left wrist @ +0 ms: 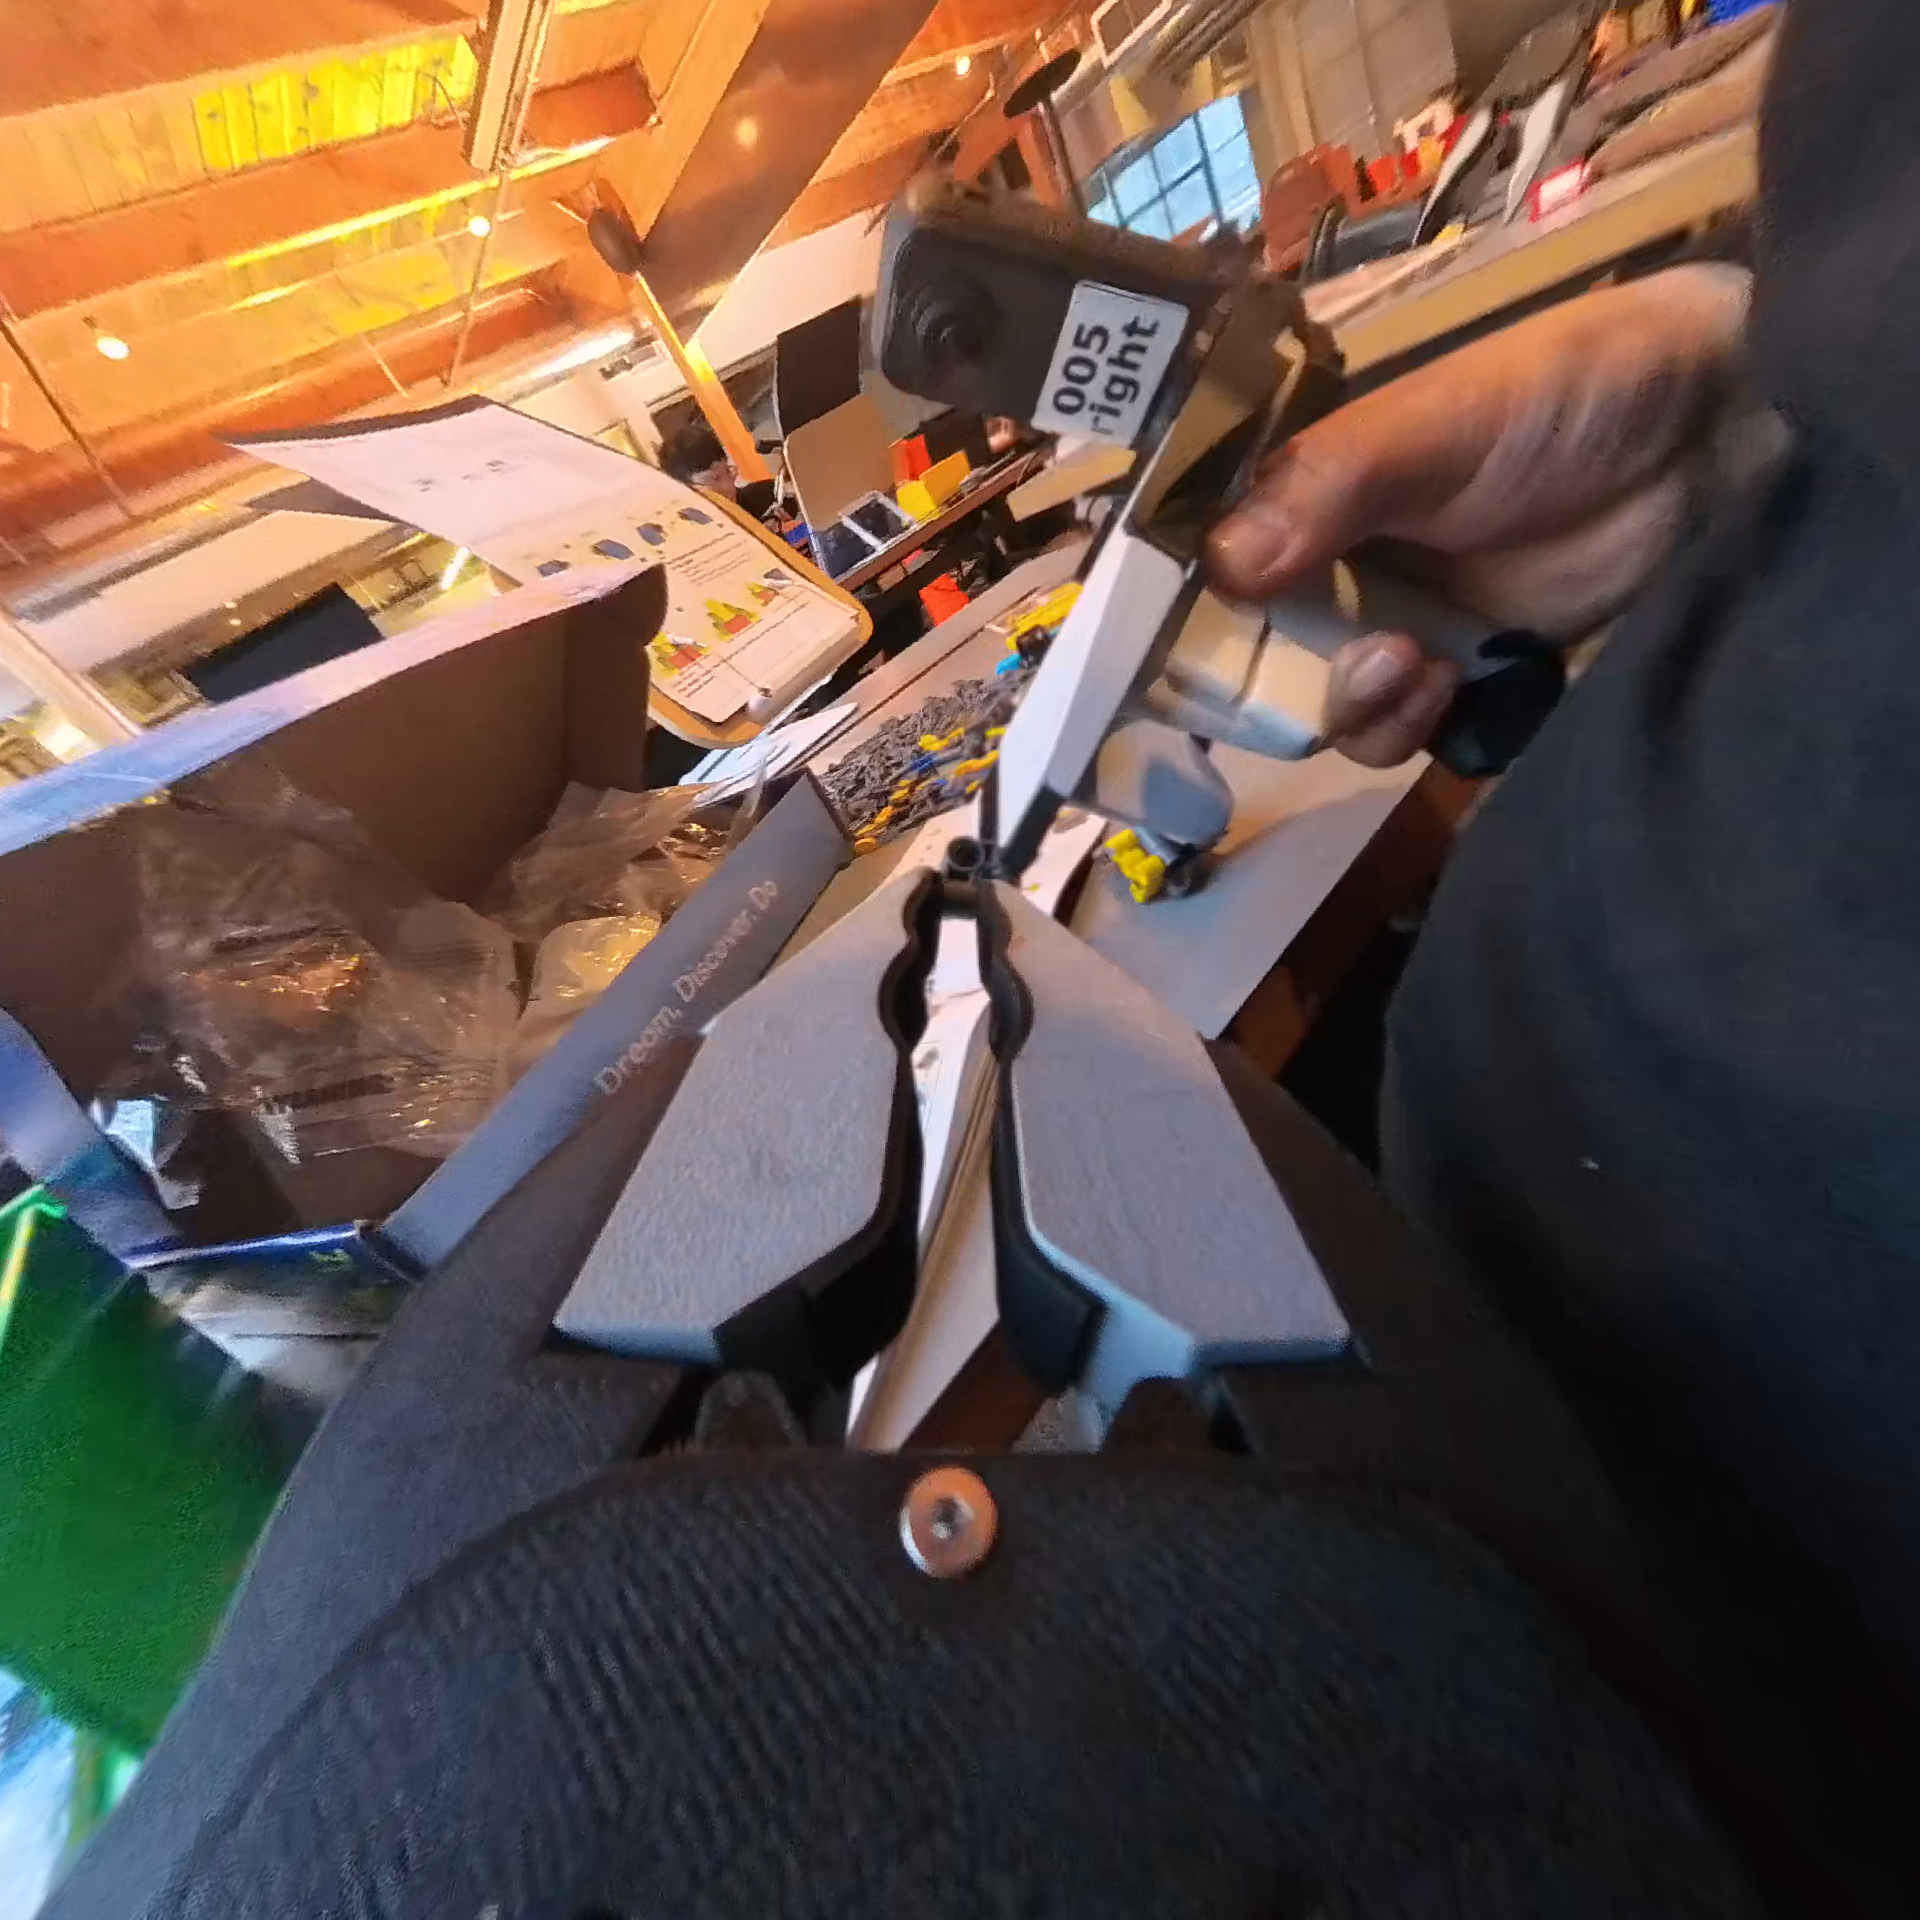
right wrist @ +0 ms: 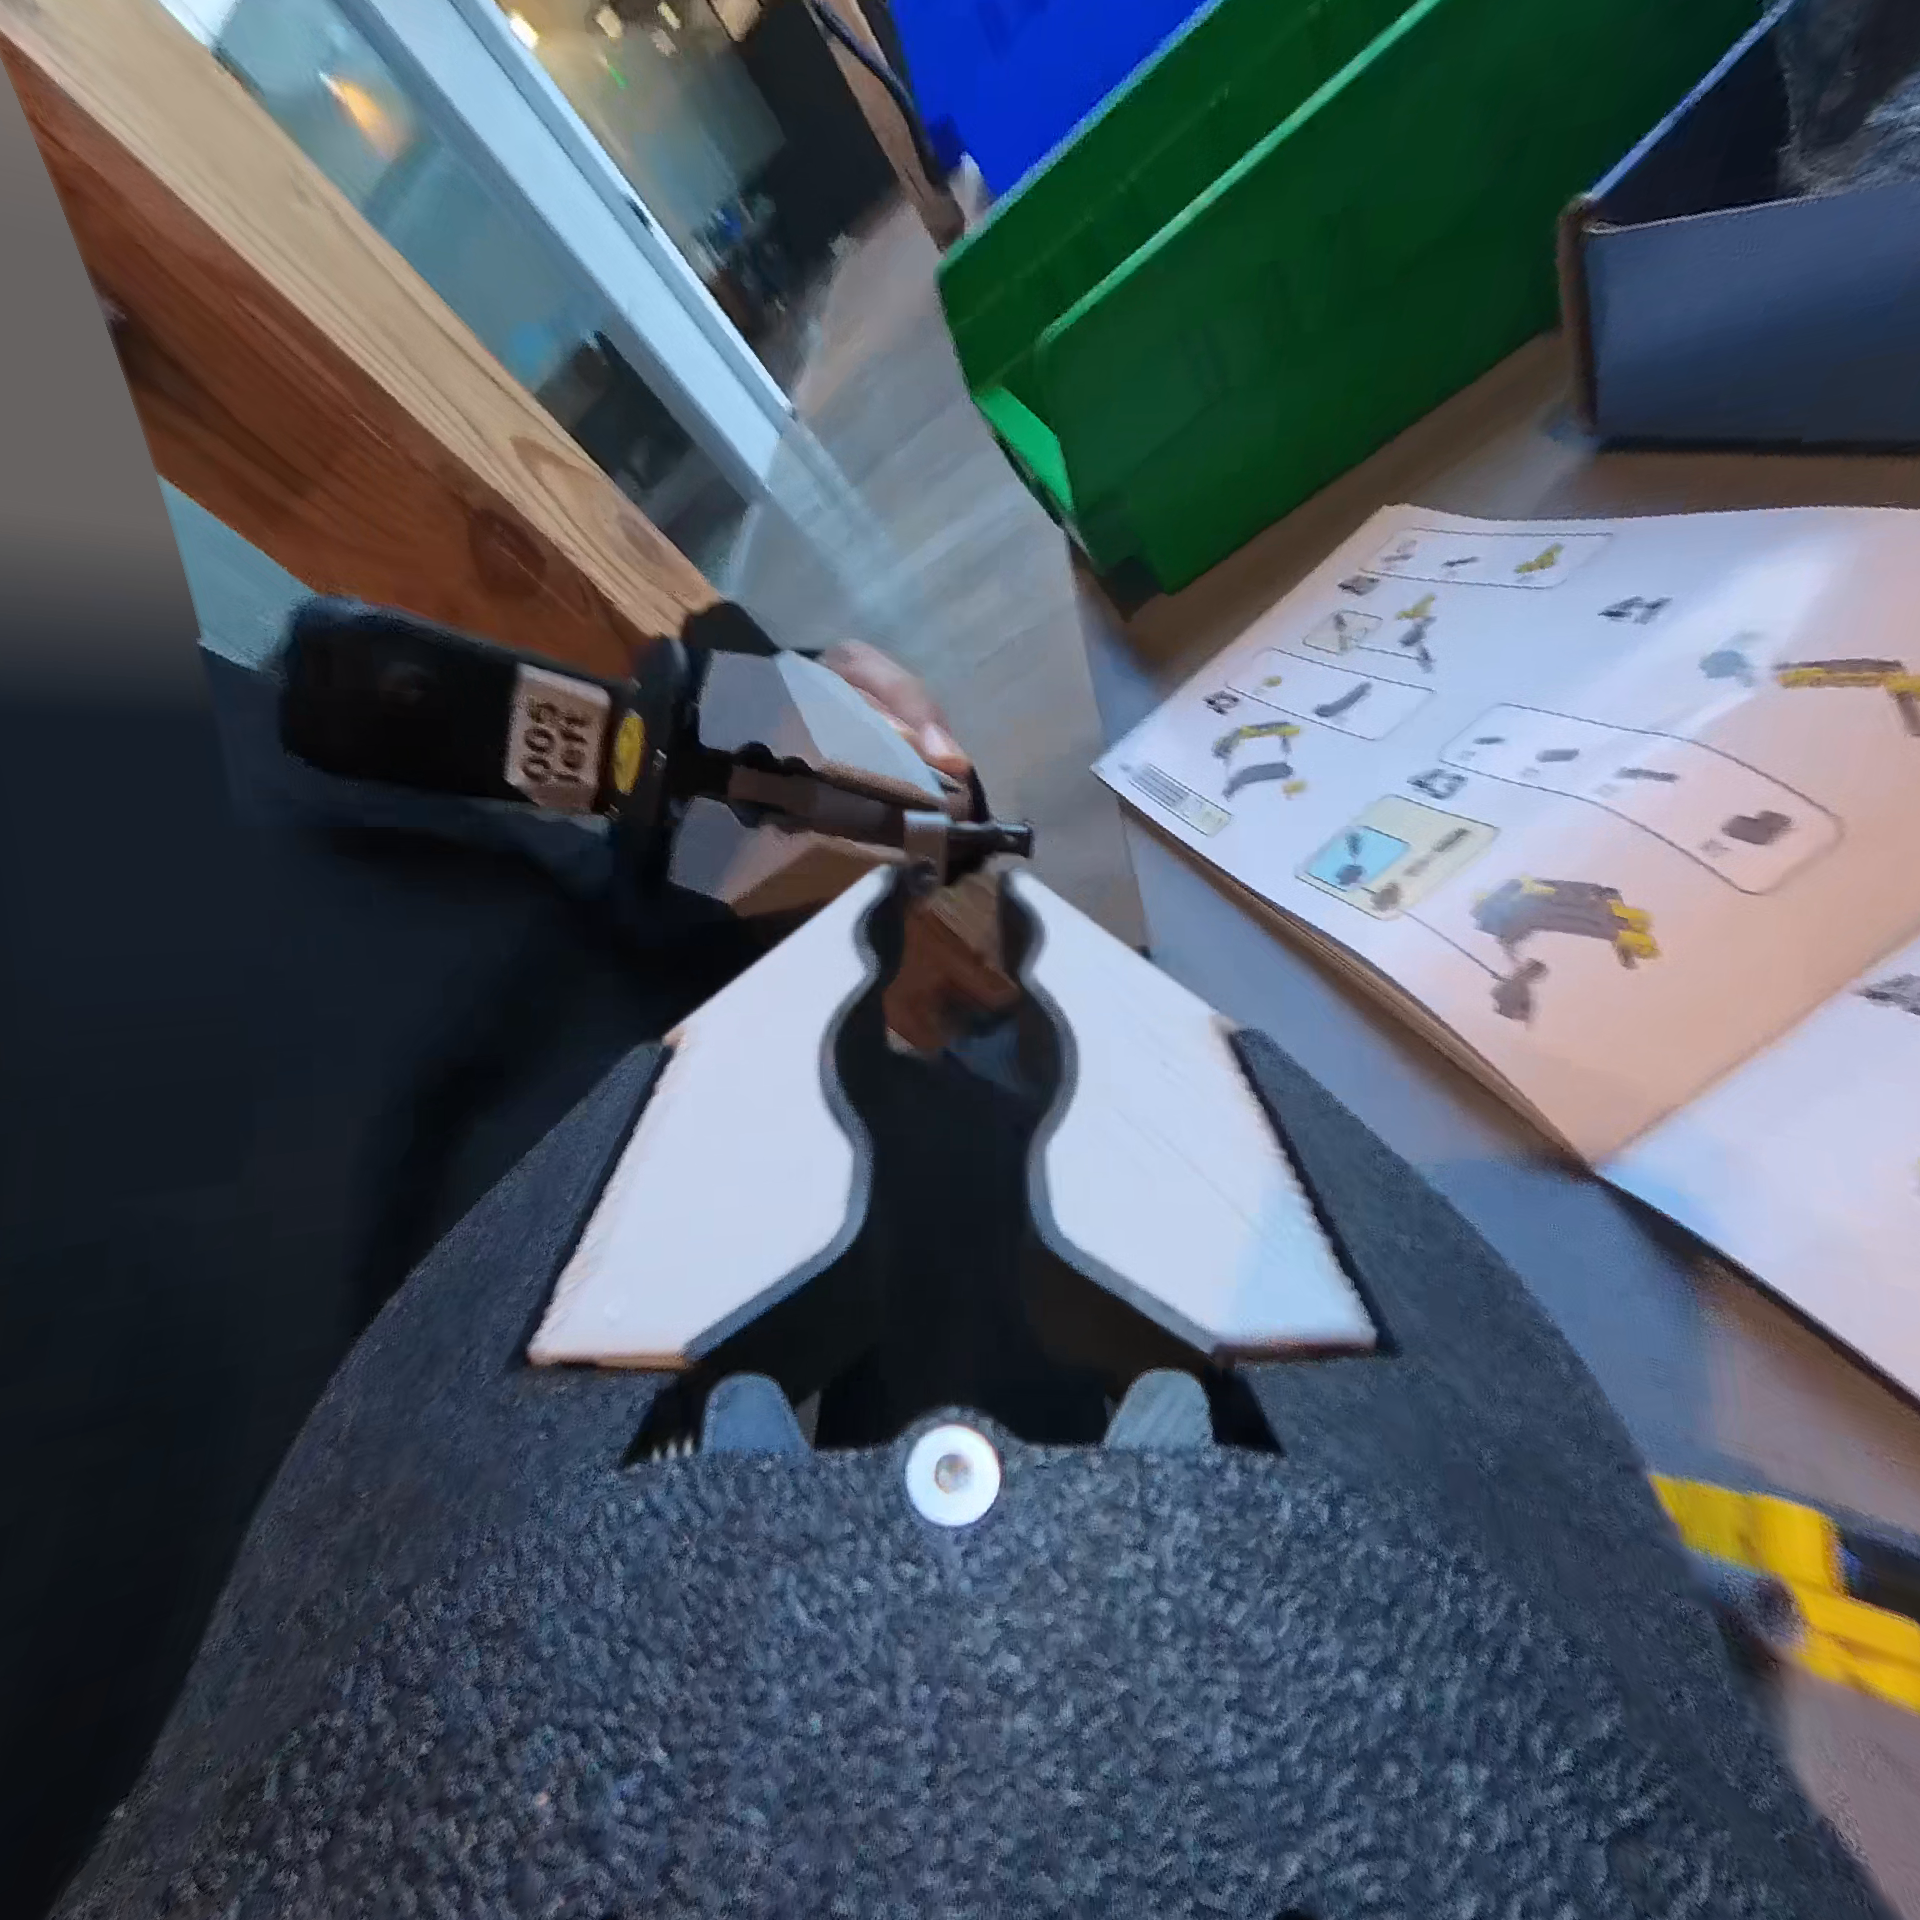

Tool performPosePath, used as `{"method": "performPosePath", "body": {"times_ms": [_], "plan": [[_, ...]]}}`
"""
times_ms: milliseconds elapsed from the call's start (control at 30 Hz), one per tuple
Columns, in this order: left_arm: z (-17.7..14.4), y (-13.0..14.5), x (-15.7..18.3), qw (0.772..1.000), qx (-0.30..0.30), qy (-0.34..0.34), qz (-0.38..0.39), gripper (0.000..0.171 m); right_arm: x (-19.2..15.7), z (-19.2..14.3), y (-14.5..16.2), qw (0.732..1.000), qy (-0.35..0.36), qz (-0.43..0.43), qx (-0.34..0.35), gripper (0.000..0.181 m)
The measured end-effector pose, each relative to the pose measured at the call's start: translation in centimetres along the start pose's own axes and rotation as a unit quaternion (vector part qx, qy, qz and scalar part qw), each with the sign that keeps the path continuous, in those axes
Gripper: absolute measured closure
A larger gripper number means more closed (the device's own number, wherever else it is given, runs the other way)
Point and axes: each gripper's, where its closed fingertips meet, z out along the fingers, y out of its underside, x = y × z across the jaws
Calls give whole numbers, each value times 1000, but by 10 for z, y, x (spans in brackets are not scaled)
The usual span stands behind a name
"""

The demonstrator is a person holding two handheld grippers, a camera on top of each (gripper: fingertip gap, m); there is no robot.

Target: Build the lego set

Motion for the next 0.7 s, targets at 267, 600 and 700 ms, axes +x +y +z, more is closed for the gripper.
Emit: {"method": "performPosePath", "body": {"times_ms": [267,600,700], "plan": [[-5,-20,-6,984,80,35,-154,166,-2,-12,-11,995,-66,66,19,154],[-19,-63,4,936,189,131,-265,166,-52,-18,-24,979,-195,-53,40,161],[-18,-65,8,931,194,141,-277,166,-57,-15,-16,976,-171,-134,-8,163]]}}
